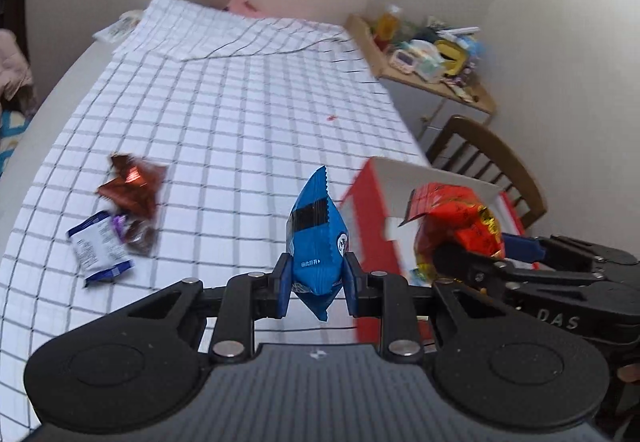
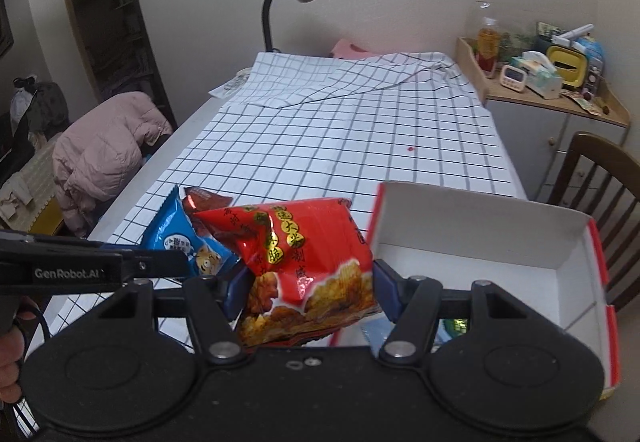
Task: Organize snacks
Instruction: 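Carry both snacks over the red box and open both tools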
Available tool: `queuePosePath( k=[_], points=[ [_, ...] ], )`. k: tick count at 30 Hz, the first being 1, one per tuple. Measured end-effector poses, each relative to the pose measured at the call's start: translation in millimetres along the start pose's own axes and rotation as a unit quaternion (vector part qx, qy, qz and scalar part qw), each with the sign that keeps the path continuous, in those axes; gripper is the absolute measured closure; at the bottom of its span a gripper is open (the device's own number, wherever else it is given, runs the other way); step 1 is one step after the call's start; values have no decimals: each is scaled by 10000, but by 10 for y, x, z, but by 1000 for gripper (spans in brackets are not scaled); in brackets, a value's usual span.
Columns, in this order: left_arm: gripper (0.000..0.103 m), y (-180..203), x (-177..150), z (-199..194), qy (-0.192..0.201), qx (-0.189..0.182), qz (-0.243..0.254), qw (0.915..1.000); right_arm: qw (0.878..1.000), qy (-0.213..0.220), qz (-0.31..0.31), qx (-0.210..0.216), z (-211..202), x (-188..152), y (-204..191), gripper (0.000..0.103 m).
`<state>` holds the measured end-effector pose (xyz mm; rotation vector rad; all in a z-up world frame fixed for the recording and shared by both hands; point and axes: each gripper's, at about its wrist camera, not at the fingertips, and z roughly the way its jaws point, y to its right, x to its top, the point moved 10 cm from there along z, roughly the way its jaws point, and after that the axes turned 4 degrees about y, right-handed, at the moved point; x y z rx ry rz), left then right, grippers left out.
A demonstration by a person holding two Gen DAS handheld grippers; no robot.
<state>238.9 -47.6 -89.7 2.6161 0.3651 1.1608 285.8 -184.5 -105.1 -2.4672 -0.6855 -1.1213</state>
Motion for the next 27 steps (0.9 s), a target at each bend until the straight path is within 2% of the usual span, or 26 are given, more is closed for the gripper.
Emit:
queuePosePath(
  k=[6,14,22,27],
  points=[
    [78,547,37,104,-3,-263,296,9992,9995,92,152,-273,-214,-53,478,41],
    [78,1112,-38,468,-178,-323,537,9979,9969,54,464,-631,-327,-199,1178,41],
    [78,1442,-194,913,-499,-317,588,9965,9926,-131,812,-896,-269,-456,1775,40],
    [78,1533,-303,1187,-717,-285,586,9953,9902,-285,885,-1046,-157,-588,1990,40]
  ],
)
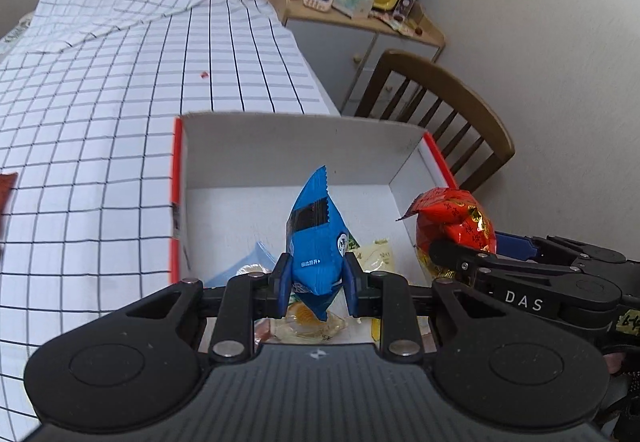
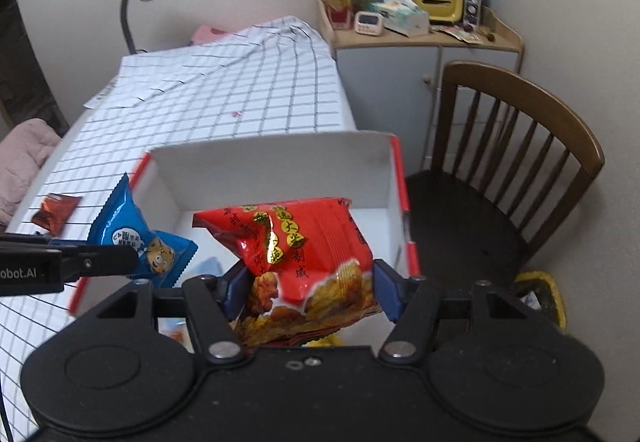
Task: Organize snacks
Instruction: 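Carry both snacks over the red box and open both tools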
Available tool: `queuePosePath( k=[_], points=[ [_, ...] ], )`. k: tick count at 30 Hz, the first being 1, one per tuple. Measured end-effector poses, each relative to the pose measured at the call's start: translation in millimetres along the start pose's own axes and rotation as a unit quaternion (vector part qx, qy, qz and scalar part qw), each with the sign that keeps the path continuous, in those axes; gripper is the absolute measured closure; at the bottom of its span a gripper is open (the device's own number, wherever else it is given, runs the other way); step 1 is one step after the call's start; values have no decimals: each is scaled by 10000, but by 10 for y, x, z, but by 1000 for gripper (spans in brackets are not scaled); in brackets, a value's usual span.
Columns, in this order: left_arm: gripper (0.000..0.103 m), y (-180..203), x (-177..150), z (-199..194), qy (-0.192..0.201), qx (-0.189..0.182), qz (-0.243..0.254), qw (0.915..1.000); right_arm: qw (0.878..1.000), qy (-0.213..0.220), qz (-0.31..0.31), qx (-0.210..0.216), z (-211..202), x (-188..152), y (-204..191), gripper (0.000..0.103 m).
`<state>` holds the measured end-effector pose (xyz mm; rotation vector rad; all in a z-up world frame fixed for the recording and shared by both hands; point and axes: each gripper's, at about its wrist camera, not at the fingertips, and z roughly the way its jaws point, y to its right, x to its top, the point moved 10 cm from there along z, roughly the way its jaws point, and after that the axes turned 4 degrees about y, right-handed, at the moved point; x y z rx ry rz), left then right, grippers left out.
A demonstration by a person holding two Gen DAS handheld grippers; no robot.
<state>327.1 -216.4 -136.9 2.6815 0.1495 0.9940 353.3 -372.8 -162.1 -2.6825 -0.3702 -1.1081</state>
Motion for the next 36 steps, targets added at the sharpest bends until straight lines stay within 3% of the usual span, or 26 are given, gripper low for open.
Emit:
queuePosePath(
  k=[11,25,27,34,36],
  points=[
    [78,-34,-153,382,-320,198,30,9993,9991,-361,-209,-111,322,-195,77,40],
    [77,-142,-272,515,-579,427,-93,9974,9987,-386,-334,-62,360,-195,72,33],
    [73,-135,-281,512,-612,438,-104,9971,9987,-377,-339,-48,350,-189,63,28],
    [38,-95,-239,378,-443,427,-55,9981,9989,-296,-364,50,249,-168,22,24],
    [38,-73,-207,301,-332,384,-27,9987,9989,-246,-387,92,197,-153,0,22]
  ],
)
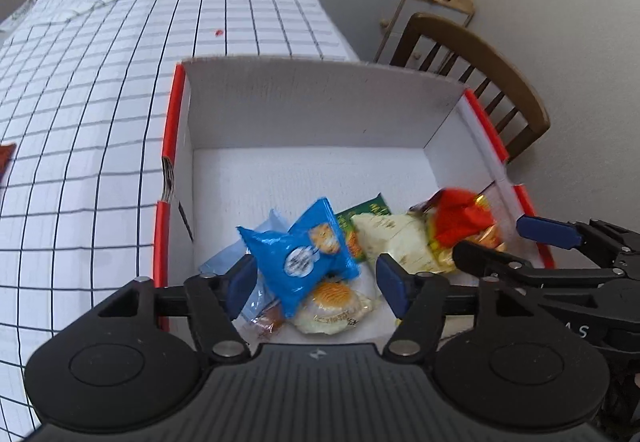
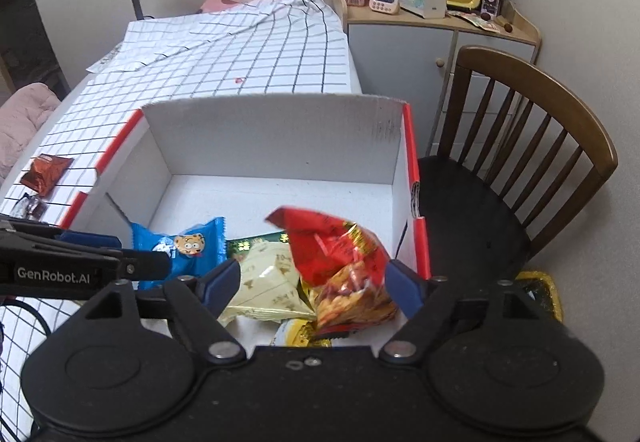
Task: Organize snacks
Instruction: 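Carry both snacks over the red box and open both tools, then withdraw both tools from the box toward the last snacks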
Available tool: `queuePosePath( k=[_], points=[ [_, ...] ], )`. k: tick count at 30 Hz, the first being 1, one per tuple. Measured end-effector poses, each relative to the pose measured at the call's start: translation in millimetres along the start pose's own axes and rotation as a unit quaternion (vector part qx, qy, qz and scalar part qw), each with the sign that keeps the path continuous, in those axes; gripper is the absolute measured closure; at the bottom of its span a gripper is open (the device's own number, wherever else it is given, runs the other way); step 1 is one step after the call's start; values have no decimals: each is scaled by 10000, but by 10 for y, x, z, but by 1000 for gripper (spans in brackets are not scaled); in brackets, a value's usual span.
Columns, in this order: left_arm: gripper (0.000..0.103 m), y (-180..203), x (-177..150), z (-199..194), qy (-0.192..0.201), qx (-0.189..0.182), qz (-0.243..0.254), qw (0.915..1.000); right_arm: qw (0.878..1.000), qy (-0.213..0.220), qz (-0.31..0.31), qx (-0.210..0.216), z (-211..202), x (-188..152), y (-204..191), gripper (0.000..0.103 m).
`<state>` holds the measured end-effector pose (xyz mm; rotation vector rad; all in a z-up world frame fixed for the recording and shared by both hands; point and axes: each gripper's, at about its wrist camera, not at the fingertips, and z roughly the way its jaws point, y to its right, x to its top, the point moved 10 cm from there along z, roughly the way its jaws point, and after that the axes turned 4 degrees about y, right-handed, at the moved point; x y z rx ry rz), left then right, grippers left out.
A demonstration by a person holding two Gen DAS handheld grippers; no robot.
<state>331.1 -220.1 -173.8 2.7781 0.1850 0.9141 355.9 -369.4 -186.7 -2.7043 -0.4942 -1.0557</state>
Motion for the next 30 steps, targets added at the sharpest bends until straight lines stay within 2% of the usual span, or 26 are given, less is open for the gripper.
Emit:
queuePosePath(
  k=[9,17,25,28,30],
  points=[
    [38,24,90,-368,378,-78,56,9992,9993,313,-27,214,-290,119,-124,16],
    [38,-81,184,-773,823,-46,179,9964,9974,617,-62,374,-566,259,-368,15],
    [36,-464,195,-1174,1144,27,122,9934,9937,893,-166,657,-771,383,-845,13],
    [31,-647,181,-1313,1247,78,108,9921,9921,947,-161,807,-804,405,-1048,3],
    [31,-778,164,-1404,1304,102,119,9913,9903,1040,-191,907,-829,411,-1202,2]
  ],
)
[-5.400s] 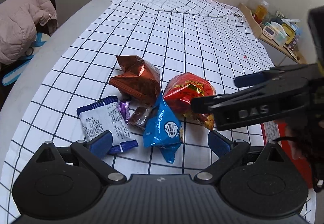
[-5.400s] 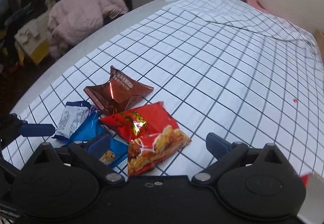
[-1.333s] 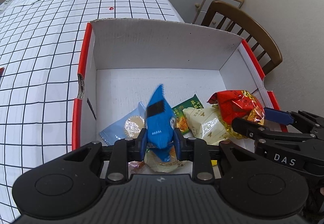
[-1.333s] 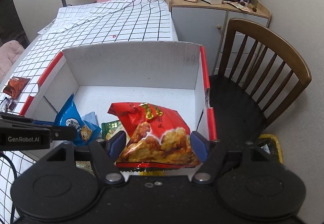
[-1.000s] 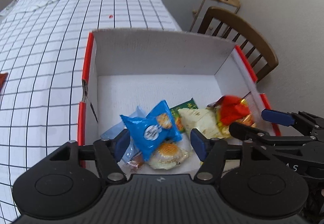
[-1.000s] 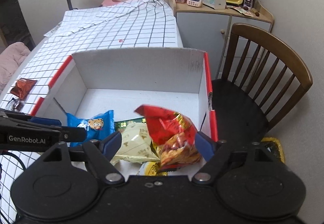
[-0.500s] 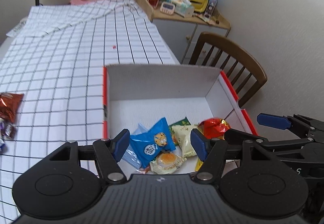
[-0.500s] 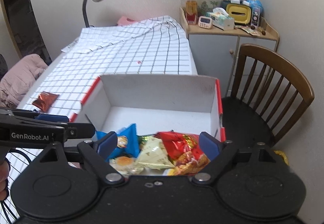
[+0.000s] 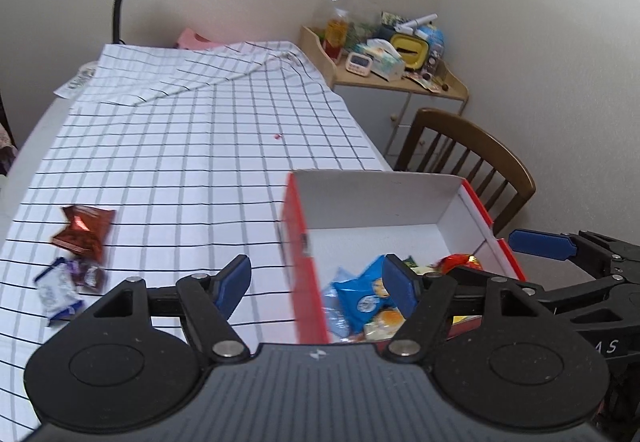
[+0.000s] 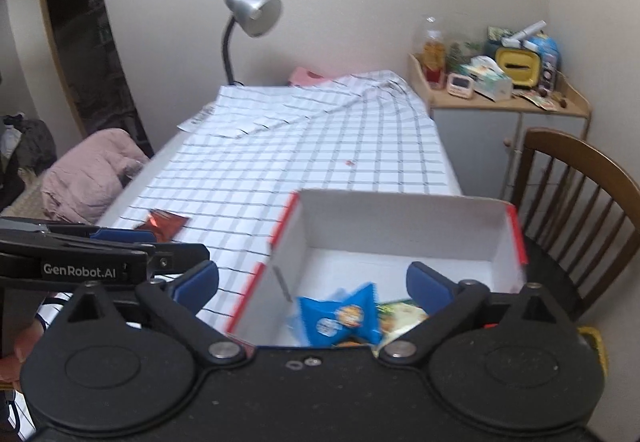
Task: Organize snacks
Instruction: 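Withdraw both tools from the box toward the last snacks, then grasp the white biscuit packet with the left tool while the right grasps the brown chocolate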
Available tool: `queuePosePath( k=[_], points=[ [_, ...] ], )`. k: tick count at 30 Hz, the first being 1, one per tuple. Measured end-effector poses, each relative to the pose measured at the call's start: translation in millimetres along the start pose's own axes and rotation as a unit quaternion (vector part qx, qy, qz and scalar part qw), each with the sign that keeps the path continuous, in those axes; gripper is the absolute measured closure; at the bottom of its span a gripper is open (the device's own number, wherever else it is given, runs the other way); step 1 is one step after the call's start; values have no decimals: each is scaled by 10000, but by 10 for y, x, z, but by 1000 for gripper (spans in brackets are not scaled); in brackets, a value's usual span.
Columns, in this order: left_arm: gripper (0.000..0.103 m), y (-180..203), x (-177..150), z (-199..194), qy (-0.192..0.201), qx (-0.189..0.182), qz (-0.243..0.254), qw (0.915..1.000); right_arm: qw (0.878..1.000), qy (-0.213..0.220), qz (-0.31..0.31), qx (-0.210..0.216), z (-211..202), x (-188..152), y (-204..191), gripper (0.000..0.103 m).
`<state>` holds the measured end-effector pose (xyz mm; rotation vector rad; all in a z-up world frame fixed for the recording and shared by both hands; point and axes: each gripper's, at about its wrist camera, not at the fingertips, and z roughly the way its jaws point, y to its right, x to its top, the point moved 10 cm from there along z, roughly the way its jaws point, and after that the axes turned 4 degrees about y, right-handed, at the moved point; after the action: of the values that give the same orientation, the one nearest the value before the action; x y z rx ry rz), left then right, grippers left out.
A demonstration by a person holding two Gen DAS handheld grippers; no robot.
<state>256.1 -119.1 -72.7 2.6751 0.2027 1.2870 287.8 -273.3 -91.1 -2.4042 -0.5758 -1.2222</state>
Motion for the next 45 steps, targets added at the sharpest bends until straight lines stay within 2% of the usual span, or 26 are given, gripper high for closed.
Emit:
queuePosePath(
  k=[2,5,13,20,27,35,40,45],
  points=[
    [30,-145,-7,-77,37,54,3,10000,9999,15,-22,123,24,1,-153,2],
    [20,-388,-21,-172,79,125,-89,9999,9996,38,6,295,80,-2,-383,0],
    [14,-1175,-116,-306,68,555,-516,9971,9987,-21,-136,491,334,-53,-972,0],
    [14,-2010,-220,-332,-60,1009,-1145,9883,9968,-214,-347,685,664,-112,-1461,0],
    [14,-2623,-381,-134,-387,1415,-1568,9767,9915,-460,-777,933,1056,-237,-1857,1],
    [14,-3058,-563,187,-753,1769,-2002,9607,9854,-789,-1098,1034,1610,-366,-2029,8],
    [14,-3138,-645,385,-922,1915,-2024,9560,9809,-1016,-1272,1065,1934,-462,-2071,15],
    [14,-3209,-729,555,-1078,1978,-2165,9499,9749,-1289,-1431,1118,2206,-592,-2129,26]
  ],
)
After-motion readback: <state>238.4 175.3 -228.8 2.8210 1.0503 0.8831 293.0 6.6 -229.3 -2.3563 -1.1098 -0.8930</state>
